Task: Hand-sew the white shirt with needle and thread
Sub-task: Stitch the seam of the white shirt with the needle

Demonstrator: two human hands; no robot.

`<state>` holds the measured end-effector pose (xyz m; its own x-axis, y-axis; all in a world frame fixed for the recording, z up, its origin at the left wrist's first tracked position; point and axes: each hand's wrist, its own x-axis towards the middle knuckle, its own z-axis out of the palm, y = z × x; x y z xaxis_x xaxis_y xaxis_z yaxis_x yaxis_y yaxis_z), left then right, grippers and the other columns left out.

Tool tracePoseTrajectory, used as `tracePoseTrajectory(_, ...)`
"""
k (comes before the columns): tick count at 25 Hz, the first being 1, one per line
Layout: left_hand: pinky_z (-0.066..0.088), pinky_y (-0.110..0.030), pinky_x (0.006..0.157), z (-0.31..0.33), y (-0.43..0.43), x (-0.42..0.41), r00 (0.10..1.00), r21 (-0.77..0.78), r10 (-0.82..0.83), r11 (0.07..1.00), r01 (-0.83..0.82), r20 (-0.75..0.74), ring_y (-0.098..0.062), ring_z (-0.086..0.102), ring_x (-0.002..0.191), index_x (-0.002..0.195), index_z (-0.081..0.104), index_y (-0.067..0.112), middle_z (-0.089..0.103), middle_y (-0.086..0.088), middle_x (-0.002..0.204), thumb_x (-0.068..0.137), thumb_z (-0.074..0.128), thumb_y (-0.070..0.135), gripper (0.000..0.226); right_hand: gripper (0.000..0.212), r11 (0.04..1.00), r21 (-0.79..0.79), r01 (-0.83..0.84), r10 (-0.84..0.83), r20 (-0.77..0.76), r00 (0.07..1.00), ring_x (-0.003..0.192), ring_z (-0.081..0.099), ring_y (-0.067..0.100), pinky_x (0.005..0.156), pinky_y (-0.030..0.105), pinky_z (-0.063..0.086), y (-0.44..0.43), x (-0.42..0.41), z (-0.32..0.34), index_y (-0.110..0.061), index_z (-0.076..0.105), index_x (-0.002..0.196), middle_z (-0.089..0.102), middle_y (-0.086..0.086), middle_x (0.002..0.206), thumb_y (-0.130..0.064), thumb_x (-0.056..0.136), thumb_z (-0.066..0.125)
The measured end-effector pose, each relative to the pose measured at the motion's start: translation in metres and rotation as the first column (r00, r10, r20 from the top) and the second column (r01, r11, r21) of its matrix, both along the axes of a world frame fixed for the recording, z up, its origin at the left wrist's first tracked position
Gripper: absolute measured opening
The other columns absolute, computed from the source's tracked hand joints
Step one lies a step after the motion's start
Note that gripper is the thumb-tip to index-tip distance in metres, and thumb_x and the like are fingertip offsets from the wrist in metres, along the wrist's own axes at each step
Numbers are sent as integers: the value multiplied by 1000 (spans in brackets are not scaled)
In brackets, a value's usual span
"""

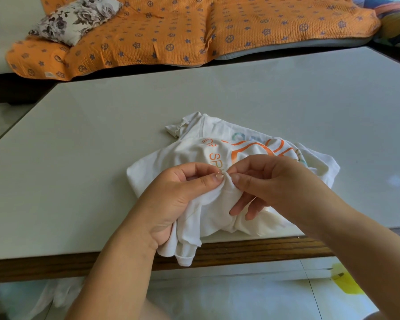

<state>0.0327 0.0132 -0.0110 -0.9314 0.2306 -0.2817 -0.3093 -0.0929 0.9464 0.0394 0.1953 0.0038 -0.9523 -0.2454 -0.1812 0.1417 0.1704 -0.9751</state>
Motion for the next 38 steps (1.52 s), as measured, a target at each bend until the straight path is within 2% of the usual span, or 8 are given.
tracePoseTrajectory(7,55,-24,68,-2,2,0,1000,-5,11,1000,-11,20,-15,70,77,79,73,17,73,-7,82,61,76,25,20,8,994,94,60,-49,-116,992,43,60,6,50,14,49,0,0,-1,-14,73,86,68,0,58,-11,89,65)
tracePoseTrajectory(12,58,-28,75,-3,6,0,999,-2,19,1000,-18,37,-21,71,81,88,72,9,74,-13,86,66,75,22,26,19,988,147,38,-7,-206,978,55,69,14,60,22,55,-4,4,-5,-24,66,92,71,-1,65,-8,93,57)
tracePoseTrajectory(23,55,-35,88,-3,7,2,1000,-38,11,999,-10,20,-25,73,91,92,77,9,76,-16,95,65,77,28,33,9,985,164,51,-2,-283,959,57,69,10,54,24,55,-10,5,-9,-21,67,88,71,-1,69,-15,92,61)
tracePoseTrajectory(28,54,-24,88,0,4,1,1000,-106,18,994,-18,-1,-15,73,94,90,79,14,77,-7,95,63,78,30,32,12,967,149,205,-140,-362,922,50,60,4,47,18,46,-9,2,-4,-25,71,79,68,-12,66,-19,88,67)
tracePoseTrajectory(29,55,-21,83,-1,4,1,999,-120,37,992,-37,1,-14,73,91,88,79,14,78,-6,93,61,78,29,31,10,963,110,248,-196,-348,917,47,59,4,44,18,43,-7,0,-2,-21,71,80,69,-14,68,-18,88,67)
tracePoseTrajectory(31,55,-20,79,-2,3,0,998,-133,63,989,-61,7,-15,73,89,85,79,14,78,-6,92,60,78,29,29,12,954,-137,268,-289,-173,942,45,59,11,38,20,40,-3,-6,3,-9,67,83,74,-5,76,-16,91,63)
tracePoseTrajectory(34,55,-20,77,-1,2,0,998,-106,62,993,-60,8,-15,73,89,83,79,16,77,-6,92,61,77,29,26,12,784,-541,305,-226,208,952,44,59,10,35,16,40,5,-13,7,-7,63,92,70,5,71,-15,93,55)
tracePoseTrajectory(38,53,-15,69,1,3,0,997,-81,83,993,-83,4,-6,70,80,75,78,20,76,2,82,60,76,27,16,11,595,-643,481,-300,378,876,49,64,9,41,14,49,19,-25,4,-11,62,98,55,0,54,-15,97,52)
